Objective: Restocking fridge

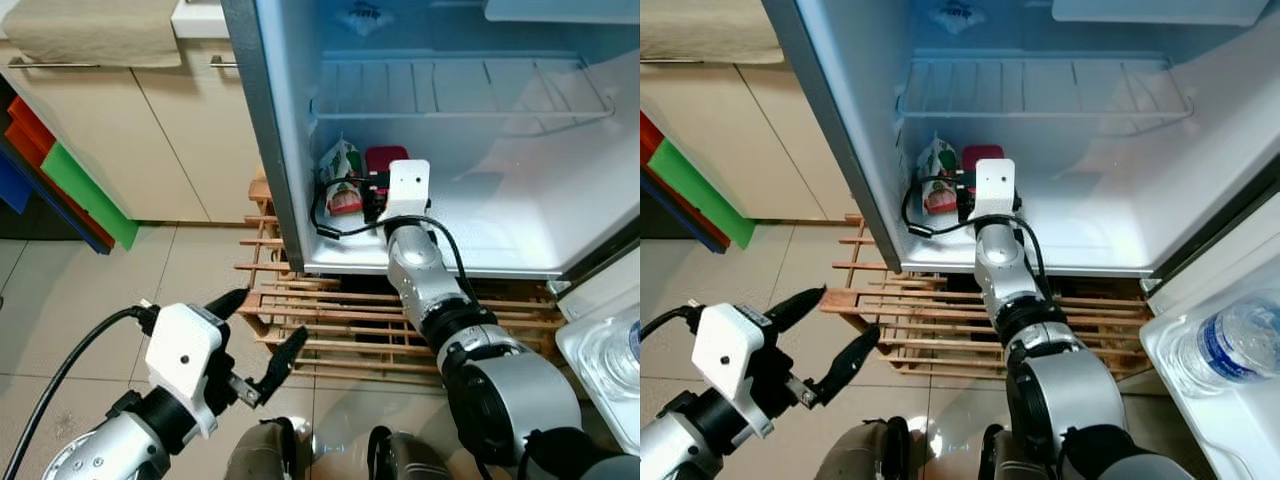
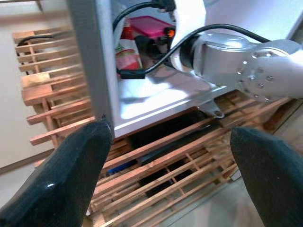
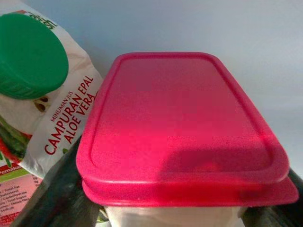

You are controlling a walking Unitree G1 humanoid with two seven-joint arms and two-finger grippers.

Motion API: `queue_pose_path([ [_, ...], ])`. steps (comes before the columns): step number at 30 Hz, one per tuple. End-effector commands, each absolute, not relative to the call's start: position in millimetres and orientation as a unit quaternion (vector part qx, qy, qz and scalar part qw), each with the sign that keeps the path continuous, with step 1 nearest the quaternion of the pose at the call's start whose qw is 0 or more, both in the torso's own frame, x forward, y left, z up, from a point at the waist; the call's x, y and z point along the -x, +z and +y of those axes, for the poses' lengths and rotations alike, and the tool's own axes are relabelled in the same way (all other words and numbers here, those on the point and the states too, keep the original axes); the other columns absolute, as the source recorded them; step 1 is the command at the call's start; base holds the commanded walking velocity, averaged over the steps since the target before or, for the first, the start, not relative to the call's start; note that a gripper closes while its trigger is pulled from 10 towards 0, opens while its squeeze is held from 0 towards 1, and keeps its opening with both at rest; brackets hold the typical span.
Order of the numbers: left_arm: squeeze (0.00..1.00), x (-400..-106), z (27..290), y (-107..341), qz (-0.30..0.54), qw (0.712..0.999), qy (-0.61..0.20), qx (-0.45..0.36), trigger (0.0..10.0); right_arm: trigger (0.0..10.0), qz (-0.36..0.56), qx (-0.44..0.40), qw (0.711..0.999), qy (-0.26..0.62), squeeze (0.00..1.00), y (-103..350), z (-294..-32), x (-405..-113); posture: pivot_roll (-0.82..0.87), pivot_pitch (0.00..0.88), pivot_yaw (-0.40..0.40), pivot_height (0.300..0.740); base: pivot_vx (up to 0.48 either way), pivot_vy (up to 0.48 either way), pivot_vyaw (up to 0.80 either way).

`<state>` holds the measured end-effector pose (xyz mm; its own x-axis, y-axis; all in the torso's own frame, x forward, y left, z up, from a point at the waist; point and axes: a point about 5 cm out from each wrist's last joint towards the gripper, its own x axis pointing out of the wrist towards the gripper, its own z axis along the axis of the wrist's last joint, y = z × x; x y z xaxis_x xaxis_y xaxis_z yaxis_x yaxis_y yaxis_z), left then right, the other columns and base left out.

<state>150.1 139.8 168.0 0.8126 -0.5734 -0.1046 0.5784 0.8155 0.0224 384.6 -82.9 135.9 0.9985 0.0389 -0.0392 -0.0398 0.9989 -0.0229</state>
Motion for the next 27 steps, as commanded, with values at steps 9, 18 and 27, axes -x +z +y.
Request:
queue_pose_path([
  [9,0.00,-147,142,169,0.048,0.947,-0.315,-0.029,10.0,10.0,0.014,0.014,0.999,0.039,1.00,139,-77,-386,0.31,0.248,0.046,0.740,0.000,0.000,0.00],
  [18,0.00,-153,142,167,0.046,0.946,-0.320,-0.029,10.0,10.0,0.017,0.011,0.999,0.039,1.00,137,-79,-385,0.30,0.229,0.042,0.740,0.000,0.000,0.00],
  [27,0.00,-170,137,165,0.026,0.945,-0.325,-0.033,10.0,10.0,0.020,-0.002,0.999,0.037,1.00,125,-84,-379,0.26,0.134,0.008,0.740,0.000,0.000,0.00],
])
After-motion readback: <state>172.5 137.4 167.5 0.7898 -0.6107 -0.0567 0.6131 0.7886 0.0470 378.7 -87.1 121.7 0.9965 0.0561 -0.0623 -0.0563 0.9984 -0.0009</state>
